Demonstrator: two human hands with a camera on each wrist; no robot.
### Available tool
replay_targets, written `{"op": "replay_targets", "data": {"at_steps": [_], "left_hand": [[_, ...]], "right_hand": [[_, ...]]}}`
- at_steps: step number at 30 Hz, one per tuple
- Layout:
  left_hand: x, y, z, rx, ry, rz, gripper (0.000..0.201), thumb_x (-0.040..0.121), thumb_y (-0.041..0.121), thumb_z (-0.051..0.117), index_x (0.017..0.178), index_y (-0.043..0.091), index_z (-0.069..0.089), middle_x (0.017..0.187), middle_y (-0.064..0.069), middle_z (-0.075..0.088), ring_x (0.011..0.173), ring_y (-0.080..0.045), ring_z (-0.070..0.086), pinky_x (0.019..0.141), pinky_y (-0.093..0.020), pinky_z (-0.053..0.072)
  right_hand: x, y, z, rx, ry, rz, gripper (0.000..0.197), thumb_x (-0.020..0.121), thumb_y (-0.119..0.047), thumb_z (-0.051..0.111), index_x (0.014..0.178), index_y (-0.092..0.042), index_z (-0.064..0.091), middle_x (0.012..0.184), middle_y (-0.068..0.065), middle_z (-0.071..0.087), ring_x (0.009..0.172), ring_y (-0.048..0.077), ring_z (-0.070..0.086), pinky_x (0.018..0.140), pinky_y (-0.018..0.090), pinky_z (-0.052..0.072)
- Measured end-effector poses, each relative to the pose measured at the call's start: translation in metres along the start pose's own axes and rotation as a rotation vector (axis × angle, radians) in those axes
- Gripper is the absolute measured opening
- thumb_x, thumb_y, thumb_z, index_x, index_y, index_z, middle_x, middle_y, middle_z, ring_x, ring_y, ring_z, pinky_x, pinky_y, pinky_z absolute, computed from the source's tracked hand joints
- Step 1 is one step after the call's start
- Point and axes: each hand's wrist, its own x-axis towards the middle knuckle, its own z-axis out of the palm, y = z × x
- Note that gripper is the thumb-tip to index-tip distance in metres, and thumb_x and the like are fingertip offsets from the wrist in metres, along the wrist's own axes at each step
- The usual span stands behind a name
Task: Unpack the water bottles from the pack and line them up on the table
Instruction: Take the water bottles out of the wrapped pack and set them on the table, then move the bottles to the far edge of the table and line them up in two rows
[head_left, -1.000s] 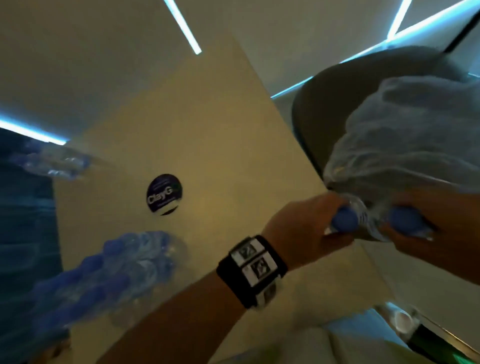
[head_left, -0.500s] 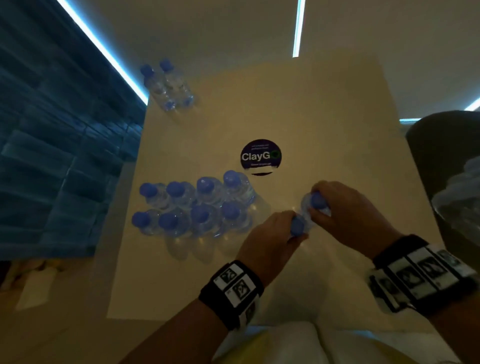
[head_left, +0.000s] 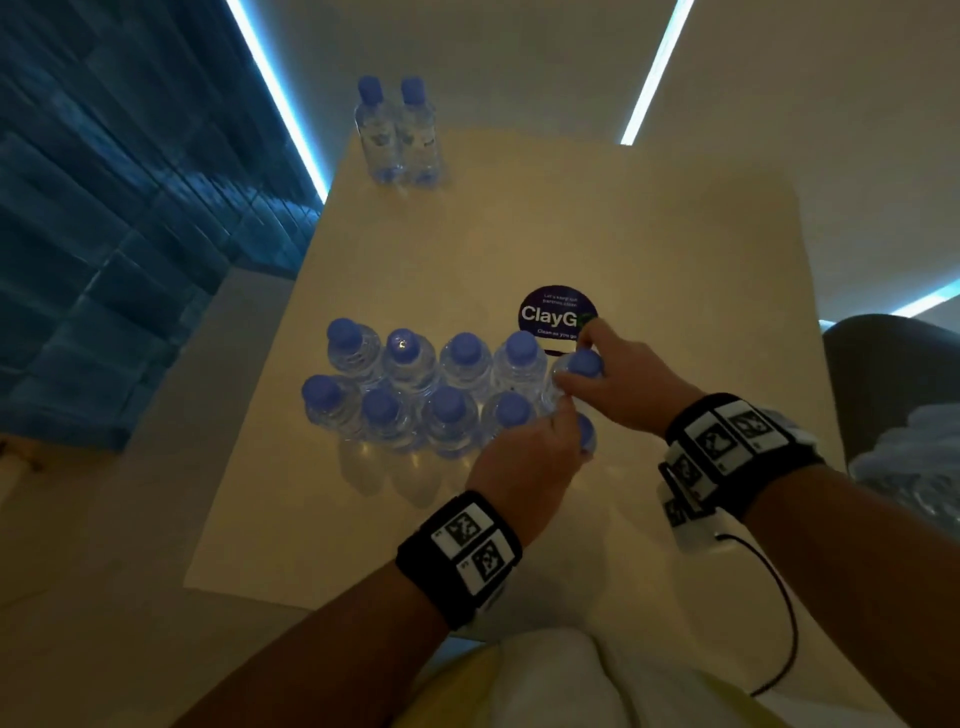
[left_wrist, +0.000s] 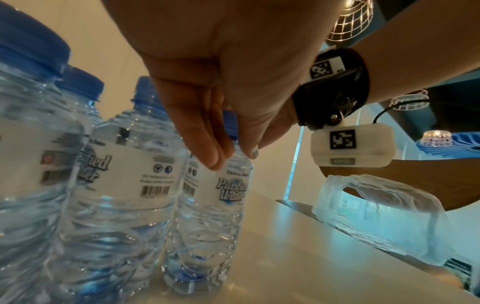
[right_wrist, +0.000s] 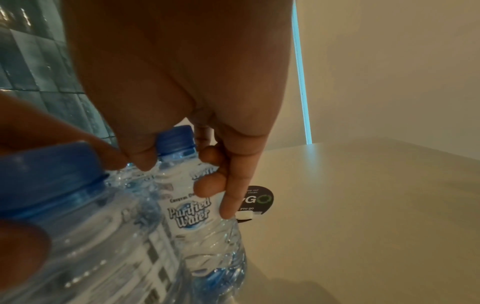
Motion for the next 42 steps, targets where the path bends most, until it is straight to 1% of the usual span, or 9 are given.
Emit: {"op": "replay_targets", "data": {"at_steps": [3, 6, 13, 19, 22, 26, 31, 37, 42], "left_hand": [[-0.008, 0.001, -0.021, -0.196, -0.096, -0.114, 0.076, 0.084, 0.067, 0.055, 0.132, 0.009, 0.052, 0.091, -0.004, 0.073, 0.072, -0.015, 0.069, 0.064, -0.031, 0.059], [-0.016, -0.010, -0.070, -0.174, -0.038, -0.168, 0.064, 0.090, 0.074, 0.033, 0.108, 0.020, 0.062, 0.064, 0.010, 0.056, 0.050, -0.004, 0.051, 0.052, -0.026, 0.051], [-0.005, -0.133, -0.148, -0.061, 0.101, -0.232, 0.036, 0.085, 0.052, 0.063, 0.096, 0.019, 0.070, 0.063, 0.002, 0.067, 0.060, -0.018, 0.064, 0.065, -0.031, 0.052], [0.016, -0.209, -0.118, -0.029, -0.172, -0.269, 0.052, 0.070, 0.062, 0.072, 0.109, 0.028, 0.066, 0.092, 0.001, 0.057, 0.080, -0.018, 0.057, 0.077, -0.031, 0.046], [0.026, -0.225, -0.098, -0.015, -0.395, -0.171, 0.051, 0.069, 0.054, 0.074, 0.113, 0.031, 0.066, 0.095, -0.003, 0.049, 0.088, -0.028, 0.059, 0.082, -0.036, 0.049], [0.038, -0.246, -0.089, -0.058, -0.418, -0.058, 0.037, 0.071, 0.033, 0.078, 0.106, 0.022, 0.071, 0.092, -0.006, 0.048, 0.088, -0.032, 0.059, 0.078, -0.037, 0.050], [0.060, -0.268, -0.088, -0.140, -0.364, -0.028, 0.037, 0.072, 0.030, 0.080, 0.103, 0.012, 0.072, 0.098, -0.016, 0.056, 0.090, -0.033, 0.059, 0.081, -0.038, 0.048], [0.126, -0.286, -0.084, -0.139, -0.292, -0.040, 0.046, 0.073, 0.027, 0.081, 0.112, 0.005, 0.067, 0.103, -0.018, 0.058, 0.097, -0.033, 0.057, 0.087, -0.037, 0.043], [0.205, -0.288, -0.066, -0.030, -0.248, -0.004, 0.044, 0.081, 0.032, 0.072, 0.112, 0.003, 0.062, 0.110, -0.024, 0.060, 0.102, -0.039, 0.058, 0.089, -0.044, 0.045]], "right_hand": [[0.001, -0.008, -0.013, -0.074, -0.080, 0.038, 0.050, 0.087, -0.060, 0.054, 0.102, -0.014, 0.043, 0.069, 0.002, 0.054, 0.061, 0.024, 0.052, 0.052, 0.029, 0.036], [-0.004, -0.024, -0.042, -0.370, -0.147, -0.002, 0.063, 0.084, -0.074, 0.038, 0.107, -0.017, 0.048, 0.087, 0.007, 0.063, 0.072, 0.025, 0.058, 0.063, 0.033, 0.044], [-0.027, -0.139, -0.081, -0.407, -0.071, -0.379, 0.039, 0.083, -0.053, 0.063, 0.106, -0.022, 0.058, 0.086, -0.004, 0.057, 0.080, 0.019, 0.055, 0.070, 0.027, 0.041], [0.021, -0.208, -0.002, -0.471, -0.182, -0.308, 0.035, 0.087, -0.027, 0.064, 0.116, -0.007, 0.057, 0.108, 0.010, 0.064, 0.076, 0.023, 0.063, 0.055, 0.029, 0.048], [0.039, -0.214, 0.034, -0.578, -0.216, -0.244, 0.028, 0.088, -0.020, 0.062, 0.111, -0.006, 0.060, 0.101, 0.010, 0.065, 0.092, 0.029, 0.063, 0.065, 0.025, 0.038], [0.057, -0.210, 0.061, -0.659, -0.172, -0.194, 0.010, 0.090, -0.017, 0.055, 0.088, -0.008, 0.059, 0.063, 0.002, 0.040, 0.064, 0.024, 0.048, 0.062, 0.029, 0.037], [0.071, -0.209, 0.045, -0.529, -0.110, -0.193, 0.050, 0.085, -0.027, 0.064, 0.056, -0.015, 0.026, 0.055, 0.002, 0.030, 0.048, 0.020, 0.031, 0.043, 0.028, 0.023], [0.091, -0.207, -0.031, -0.593, 0.073, -0.223, 0.047, 0.083, -0.039, 0.064, 0.058, -0.016, 0.032, 0.055, -0.002, 0.034, 0.052, 0.020, 0.041, 0.045, 0.024, 0.024], [0.151, -0.158, -0.083, -0.700, 0.084, -0.118, 0.045, 0.082, -0.043, 0.070, 0.090, 0.001, 0.067, 0.086, 0.014, 0.067, 0.080, 0.031, 0.061, 0.070, 0.035, 0.050]]}}
